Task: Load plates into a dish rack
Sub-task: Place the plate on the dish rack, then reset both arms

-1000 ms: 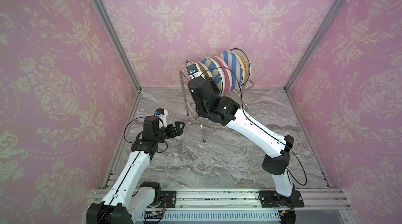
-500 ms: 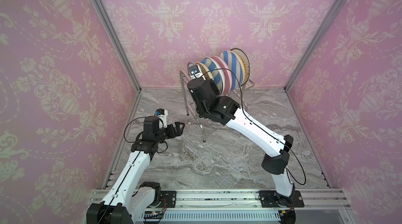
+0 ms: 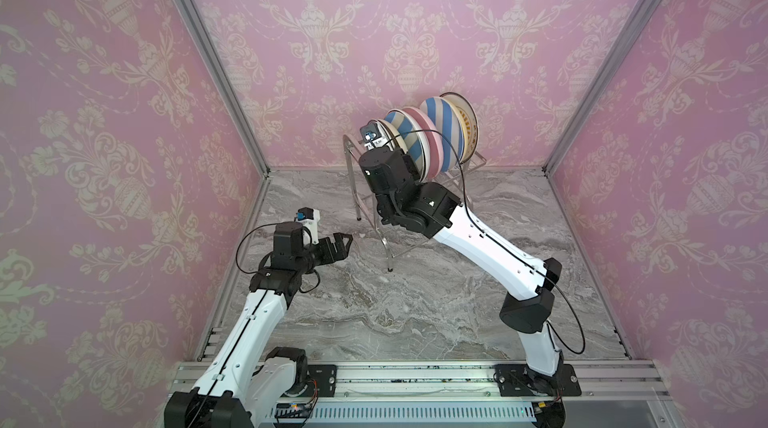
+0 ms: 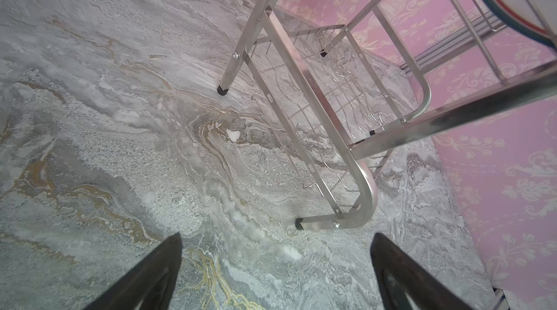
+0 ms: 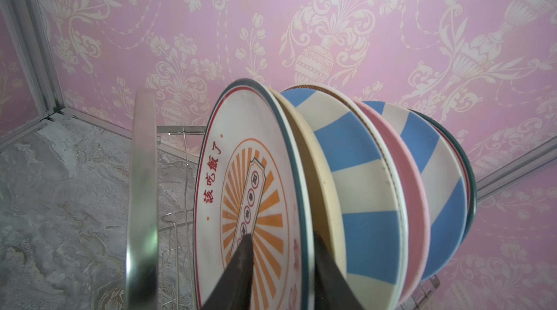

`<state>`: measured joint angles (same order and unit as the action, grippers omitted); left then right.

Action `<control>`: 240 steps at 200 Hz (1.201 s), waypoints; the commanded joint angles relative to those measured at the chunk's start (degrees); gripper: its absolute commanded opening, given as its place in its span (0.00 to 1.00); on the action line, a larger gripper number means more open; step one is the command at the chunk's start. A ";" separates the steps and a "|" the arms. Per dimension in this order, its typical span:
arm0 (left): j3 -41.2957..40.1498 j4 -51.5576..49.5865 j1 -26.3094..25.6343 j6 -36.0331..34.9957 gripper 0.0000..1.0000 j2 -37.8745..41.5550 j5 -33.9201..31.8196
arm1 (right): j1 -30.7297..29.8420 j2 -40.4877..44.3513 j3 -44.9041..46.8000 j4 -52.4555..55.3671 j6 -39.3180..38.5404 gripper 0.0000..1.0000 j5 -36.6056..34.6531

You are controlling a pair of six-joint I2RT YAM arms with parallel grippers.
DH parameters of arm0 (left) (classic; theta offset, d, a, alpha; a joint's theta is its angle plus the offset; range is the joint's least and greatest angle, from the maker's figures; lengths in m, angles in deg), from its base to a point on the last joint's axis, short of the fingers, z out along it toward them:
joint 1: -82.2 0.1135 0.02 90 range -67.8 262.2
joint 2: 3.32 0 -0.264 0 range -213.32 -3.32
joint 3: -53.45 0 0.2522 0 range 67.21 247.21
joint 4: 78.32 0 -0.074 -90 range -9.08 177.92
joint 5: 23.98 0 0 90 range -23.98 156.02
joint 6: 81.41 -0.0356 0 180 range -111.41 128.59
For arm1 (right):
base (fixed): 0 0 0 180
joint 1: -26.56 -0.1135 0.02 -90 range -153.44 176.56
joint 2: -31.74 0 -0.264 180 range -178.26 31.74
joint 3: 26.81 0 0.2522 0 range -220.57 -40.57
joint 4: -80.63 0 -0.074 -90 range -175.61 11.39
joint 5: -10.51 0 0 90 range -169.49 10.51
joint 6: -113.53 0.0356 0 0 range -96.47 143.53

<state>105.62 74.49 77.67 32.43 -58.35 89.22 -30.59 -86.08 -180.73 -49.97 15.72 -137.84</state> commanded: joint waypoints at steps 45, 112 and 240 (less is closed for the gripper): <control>0.40 -1.68 0.58 -0.72 0.99 1.33 -2.39 | -1.22 6.10 -0.65 -1.82 -4.81 0.44 -1.60; 3.10 -4.25 0.59 -3.94 0.99 1.93 -11.31 | -1.33 20.31 12.37 -0.86 0.23 0.55 1.40; -20.57 47.69 3.17 -15.40 0.99 -9.89 -45.07 | 47.00 70.59 109.61 -34.40 18.74 0.84 30.84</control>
<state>88.00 102.57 80.18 21.52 -62.50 46.27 11.05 -16.31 -80.23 -67.32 32.03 -117.88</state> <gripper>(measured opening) 0.993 0.808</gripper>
